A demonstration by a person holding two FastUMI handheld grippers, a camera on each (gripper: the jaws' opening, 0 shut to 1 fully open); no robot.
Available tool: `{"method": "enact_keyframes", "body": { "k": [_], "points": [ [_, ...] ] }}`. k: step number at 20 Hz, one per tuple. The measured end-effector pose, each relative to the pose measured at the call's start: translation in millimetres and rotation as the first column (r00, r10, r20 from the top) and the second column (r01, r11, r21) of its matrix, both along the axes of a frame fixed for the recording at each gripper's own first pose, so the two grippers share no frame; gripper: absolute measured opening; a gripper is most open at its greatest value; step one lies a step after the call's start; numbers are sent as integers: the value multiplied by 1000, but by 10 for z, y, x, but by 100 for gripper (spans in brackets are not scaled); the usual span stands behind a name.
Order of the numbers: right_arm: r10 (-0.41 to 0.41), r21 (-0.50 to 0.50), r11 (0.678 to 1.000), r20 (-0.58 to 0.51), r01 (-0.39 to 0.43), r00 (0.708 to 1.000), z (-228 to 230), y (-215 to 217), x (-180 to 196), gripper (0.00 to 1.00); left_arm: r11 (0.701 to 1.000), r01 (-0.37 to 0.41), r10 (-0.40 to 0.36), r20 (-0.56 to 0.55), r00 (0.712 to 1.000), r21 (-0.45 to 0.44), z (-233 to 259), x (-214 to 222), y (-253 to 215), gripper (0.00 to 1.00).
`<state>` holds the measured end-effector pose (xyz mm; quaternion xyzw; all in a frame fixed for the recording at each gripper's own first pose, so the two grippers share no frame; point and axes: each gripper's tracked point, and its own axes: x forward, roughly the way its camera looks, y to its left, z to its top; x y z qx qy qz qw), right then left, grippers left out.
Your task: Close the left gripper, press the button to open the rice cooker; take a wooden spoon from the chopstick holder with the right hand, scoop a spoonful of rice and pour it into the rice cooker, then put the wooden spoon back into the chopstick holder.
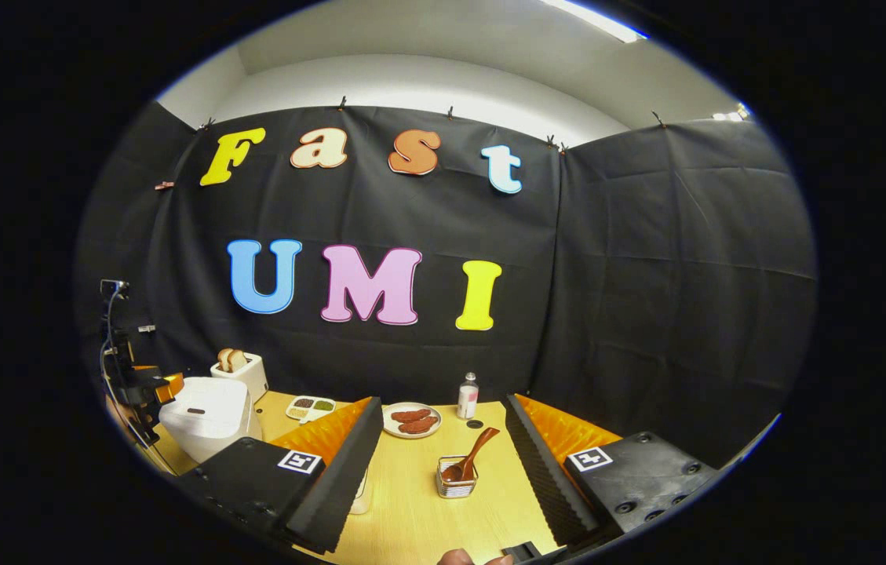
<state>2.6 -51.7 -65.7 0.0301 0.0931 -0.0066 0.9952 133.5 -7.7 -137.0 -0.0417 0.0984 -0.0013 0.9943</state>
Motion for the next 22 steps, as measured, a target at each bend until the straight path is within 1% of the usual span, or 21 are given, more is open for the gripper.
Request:
{"method": "enact_keyframes", "body": {
  "k": [2, 5, 12, 14, 15, 16, 19, 22],
  "points": [
    [14, -2, 1000, 12, -14, 1000, 45, 68, 33, 98, 1000, 23, -22, 39, 999, -9, 222, -150, -8, 96],
    [41, -9, 999, 27, -40, 999, 83, 195, 78, 98, 999, 37, -36, 88, 995, -5, 505, -381, 10, 97],
    [82, 29, 996, 73, -84, 994, 250, 449, 136, 98, 998, 65, -65, 188, 980, 8, 1020, -951, 38, 96],
    [90, 50, 994, 88, -94, 992, 332, 520, 135, 98, 997, 71, -72, 204, 976, 11, 1118, -1072, 63, 96],
    [93, 59, 993, 100, -100, 991, 388, 562, 118, 96, 997, 76, -76, 204, 976, 8, 1147, -1134, 81, 96],
    [97, 61, 993, 111, -104, 989, 437, 587, 118, 98, 997, 78, -77, 203, 976, 4, 1175, -1195, 97, 96],
    [113, 28, 993, 140, -117, 984, 528, 682, 89, 98, 998, 64, -63, 204, 977, -2, 1239, -1357, 176, 97],
    [130, 20, 991, 146, -135, 981, 525, 813, 35, 98, 998, 61, -61, 213, 975, 6, 1262, -1461, 201, 96]
  ]
}}
